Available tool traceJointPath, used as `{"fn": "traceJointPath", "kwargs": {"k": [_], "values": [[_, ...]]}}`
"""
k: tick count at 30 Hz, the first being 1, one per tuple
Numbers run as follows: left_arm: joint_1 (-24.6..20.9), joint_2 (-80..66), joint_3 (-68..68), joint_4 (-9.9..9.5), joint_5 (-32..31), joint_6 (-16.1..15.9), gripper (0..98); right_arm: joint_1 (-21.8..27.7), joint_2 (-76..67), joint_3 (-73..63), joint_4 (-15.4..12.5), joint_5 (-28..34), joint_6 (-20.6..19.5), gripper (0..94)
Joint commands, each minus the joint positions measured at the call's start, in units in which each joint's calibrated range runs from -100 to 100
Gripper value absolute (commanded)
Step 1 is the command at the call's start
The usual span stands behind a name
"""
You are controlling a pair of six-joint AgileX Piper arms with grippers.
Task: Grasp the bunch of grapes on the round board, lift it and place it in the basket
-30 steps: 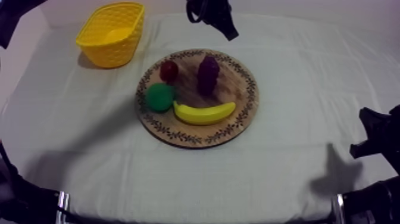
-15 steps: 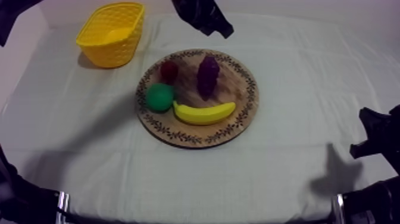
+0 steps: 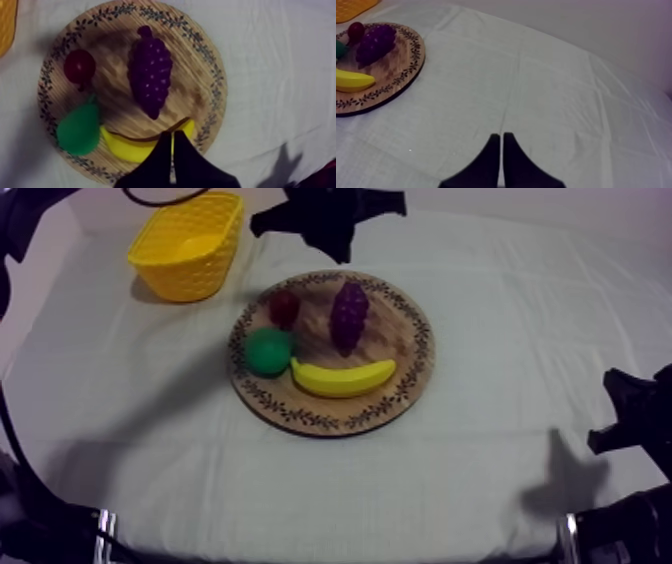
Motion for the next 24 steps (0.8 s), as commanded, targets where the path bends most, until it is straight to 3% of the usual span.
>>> {"fn": "traceJointPath", "kwargs": {"k": [1,12,15,18,24], "values": [[0.1,0.5,-2.3,0.26,0.3,3.7,0.8,0.0,0.0,0.0,0.0,0.0,0.0,0.5],[-0.1,1.1,-1.0,0.99,-1.5,3.6,4.9,0.0,0.0,0.0,0.0,0.0,0.0,0.5],[-0.5,0.8,0.6,1.51,-2.7,2.8,15.1,0.0,0.0,0.0,0.0,0.0,0.0,0.5],[-0.9,0.5,1.9,1.70,-3.7,2.5,31.5,0.0,0.0,0.0,0.0,0.0,0.0,0.5],[-1.0,-0.1,3.8,0.80,-5.9,2.7,57.2,0.0,0.0,0.0,0.0,0.0,0.0,0.5]]}}
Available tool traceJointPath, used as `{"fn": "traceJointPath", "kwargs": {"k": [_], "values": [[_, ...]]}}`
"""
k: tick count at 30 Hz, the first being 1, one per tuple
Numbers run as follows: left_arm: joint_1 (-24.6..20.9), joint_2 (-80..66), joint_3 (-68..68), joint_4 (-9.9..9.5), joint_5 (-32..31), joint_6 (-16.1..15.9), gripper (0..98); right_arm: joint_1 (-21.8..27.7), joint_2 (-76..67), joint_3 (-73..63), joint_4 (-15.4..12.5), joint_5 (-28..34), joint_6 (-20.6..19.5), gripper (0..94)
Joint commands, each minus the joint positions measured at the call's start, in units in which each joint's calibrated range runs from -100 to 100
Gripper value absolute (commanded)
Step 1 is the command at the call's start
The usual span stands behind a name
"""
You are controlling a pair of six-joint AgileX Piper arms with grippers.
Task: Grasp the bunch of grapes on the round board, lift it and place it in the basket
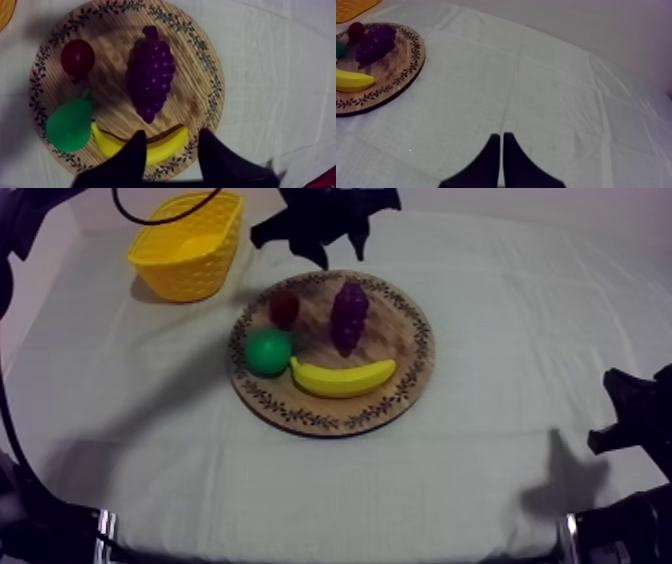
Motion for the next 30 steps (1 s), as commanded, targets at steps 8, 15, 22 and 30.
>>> {"fn": "traceJointPath", "kwargs": {"k": [8,15,22,30], "values": [[0.3,-0.5,1.0,-0.53,-2.8,-0.4,75.4,0.0,0.0,0.0,0.0,0.0,0.0,0.5],[0.1,0.2,1.4,-0.27,-4.7,-1.5,78.3,0.0,0.0,0.0,0.0,0.0,0.0,0.5],[-0.3,2.6,1.4,0.13,-6.2,-2.8,78.4,0.0,0.0,0.0,0.0,0.0,0.0,0.5],[-1.4,7.6,1.0,1.34,-8.2,-4.6,78.3,0.0,0.0,0.0,0.0,0.0,0.0,0.5]]}}
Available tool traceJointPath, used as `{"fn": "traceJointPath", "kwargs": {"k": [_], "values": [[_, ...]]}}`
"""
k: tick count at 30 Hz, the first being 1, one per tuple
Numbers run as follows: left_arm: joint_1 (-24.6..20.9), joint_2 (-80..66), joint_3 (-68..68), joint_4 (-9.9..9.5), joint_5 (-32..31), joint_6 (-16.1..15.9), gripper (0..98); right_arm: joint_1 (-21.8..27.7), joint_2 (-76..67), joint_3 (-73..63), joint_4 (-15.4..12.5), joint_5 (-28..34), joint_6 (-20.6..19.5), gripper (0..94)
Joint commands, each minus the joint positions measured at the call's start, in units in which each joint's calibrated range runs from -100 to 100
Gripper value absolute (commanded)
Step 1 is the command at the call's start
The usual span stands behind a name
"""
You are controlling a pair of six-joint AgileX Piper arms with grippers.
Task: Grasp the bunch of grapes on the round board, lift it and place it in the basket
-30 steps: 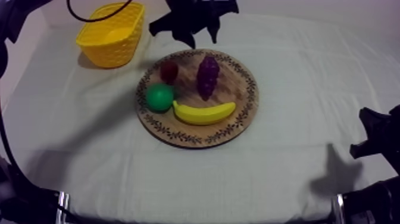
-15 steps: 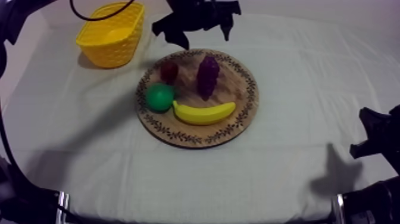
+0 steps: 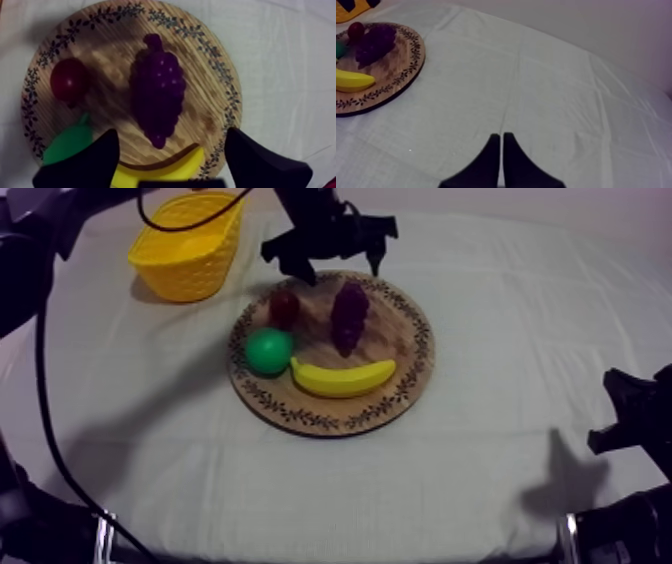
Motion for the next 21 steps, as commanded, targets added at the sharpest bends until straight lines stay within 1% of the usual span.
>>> {"fn": "traceJointPath", "kwargs": {"k": [1,13,21], "values": [[-0.2,1.3,-0.1,0.40,-0.4,-0.5,78.3,0.0,0.0,0.0,0.0,0.0,0.0,0.5],[-1.2,9.4,-4.9,2.26,-0.9,-3.1,78.2,0.0,0.0,0.0,0.0,0.0,0.0,0.5],[-1.5,13.6,-8.5,3.34,0.2,-4.2,78.0,0.0,0.0,0.0,0.0,0.0,0.0,0.5]]}}
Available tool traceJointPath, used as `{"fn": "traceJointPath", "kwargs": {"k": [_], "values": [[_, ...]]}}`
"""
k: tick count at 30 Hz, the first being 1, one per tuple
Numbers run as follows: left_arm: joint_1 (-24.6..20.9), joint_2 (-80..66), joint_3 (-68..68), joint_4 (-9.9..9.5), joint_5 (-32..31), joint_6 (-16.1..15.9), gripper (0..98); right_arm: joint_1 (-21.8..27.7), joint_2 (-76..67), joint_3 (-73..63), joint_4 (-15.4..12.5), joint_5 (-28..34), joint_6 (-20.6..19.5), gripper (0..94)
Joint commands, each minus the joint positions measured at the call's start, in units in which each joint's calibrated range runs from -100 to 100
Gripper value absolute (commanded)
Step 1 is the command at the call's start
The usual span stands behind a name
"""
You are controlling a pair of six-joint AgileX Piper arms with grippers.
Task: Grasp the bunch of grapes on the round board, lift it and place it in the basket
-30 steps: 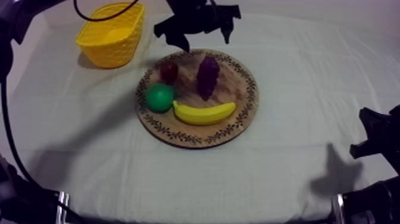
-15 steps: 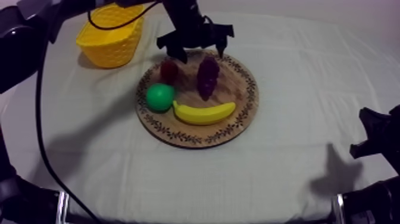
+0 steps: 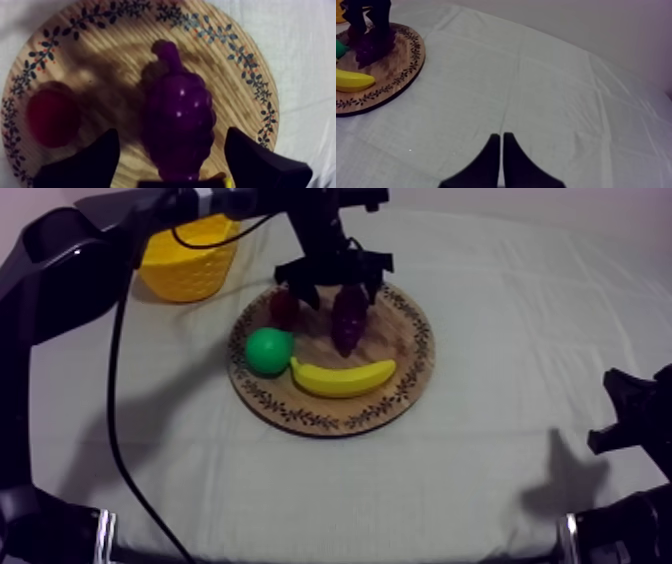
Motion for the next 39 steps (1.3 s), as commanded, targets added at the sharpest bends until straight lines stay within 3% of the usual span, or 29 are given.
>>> {"fn": "traceJointPath", "kwargs": {"k": [1,29,34,39], "values": [[0.0,0.7,-0.9,0.08,0.2,-0.2,77.9,0.0,0.0,0.0,0.0,0.0,0.0,0.5],[-0.5,8.2,-7.1,2.55,2.6,-1.9,75.4,0.0,0.0,0.0,0.0,0.0,0.0,0.5],[-0.6,8.0,-6.4,2.47,2.6,-1.6,69.2,0.0,0.0,0.0,0.0,0.0,0.0,0.5],[-0.9,7.8,-5.8,2.64,2.6,-1.7,50.4,0.0,0.0,0.0,0.0,0.0,0.0,0.5]]}}
